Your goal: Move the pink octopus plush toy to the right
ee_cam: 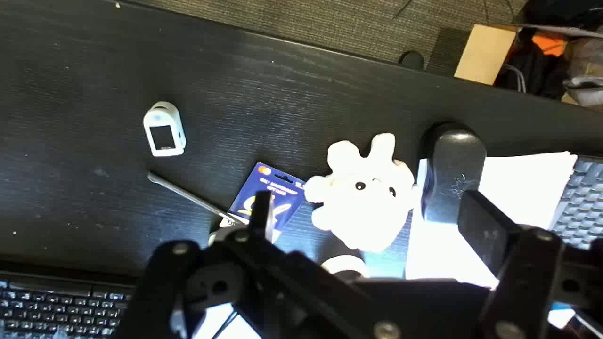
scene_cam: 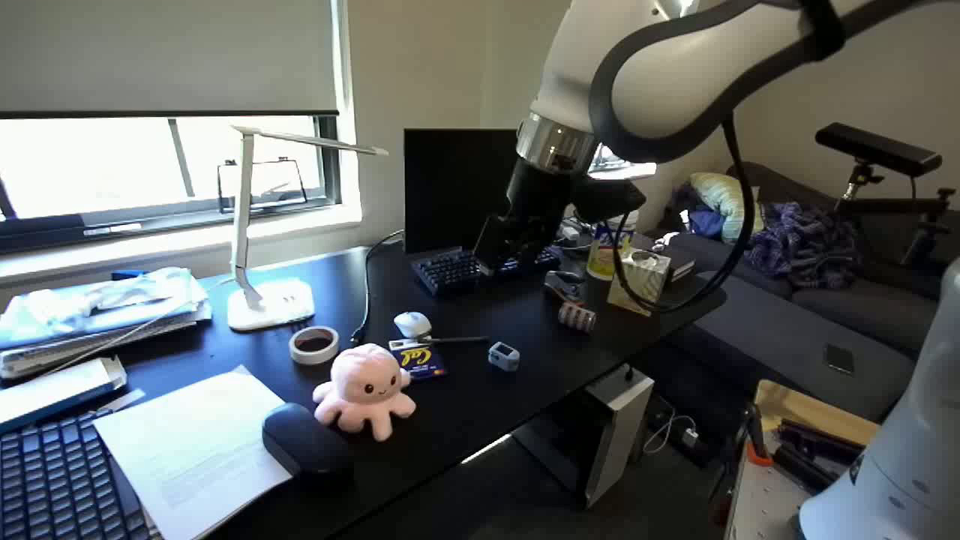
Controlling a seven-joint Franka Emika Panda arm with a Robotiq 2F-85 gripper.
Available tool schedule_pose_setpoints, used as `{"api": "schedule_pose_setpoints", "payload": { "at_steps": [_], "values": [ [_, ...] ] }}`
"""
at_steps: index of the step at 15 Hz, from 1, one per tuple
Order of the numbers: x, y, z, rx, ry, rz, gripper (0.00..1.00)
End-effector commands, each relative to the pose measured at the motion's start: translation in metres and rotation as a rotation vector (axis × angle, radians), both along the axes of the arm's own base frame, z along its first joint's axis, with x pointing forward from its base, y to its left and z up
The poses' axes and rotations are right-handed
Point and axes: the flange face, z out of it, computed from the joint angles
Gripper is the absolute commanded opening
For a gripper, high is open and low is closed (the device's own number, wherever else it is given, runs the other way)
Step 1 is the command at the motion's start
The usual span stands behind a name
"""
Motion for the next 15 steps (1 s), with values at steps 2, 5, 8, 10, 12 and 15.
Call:
{"api": "schedule_pose_setpoints", "payload": {
  "at_steps": [2, 5, 8, 10, 12, 15],
  "values": [
    [0.010, -0.004, 0.001, -0.005, 0.003, 0.009, 1.00],
    [0.032, -0.018, 0.000, -0.053, -0.012, 0.013, 1.00],
    [0.067, -0.030, -0.005, -0.072, -0.004, 0.028, 1.00],
    [0.091, -0.029, -0.013, -0.062, -0.011, 0.043, 1.00],
    [0.109, -0.022, -0.026, -0.055, 0.014, 0.086, 1.00],
    [0.126, -0.008, -0.049, -0.048, 0.053, 0.145, 1.00]
  ]
}}
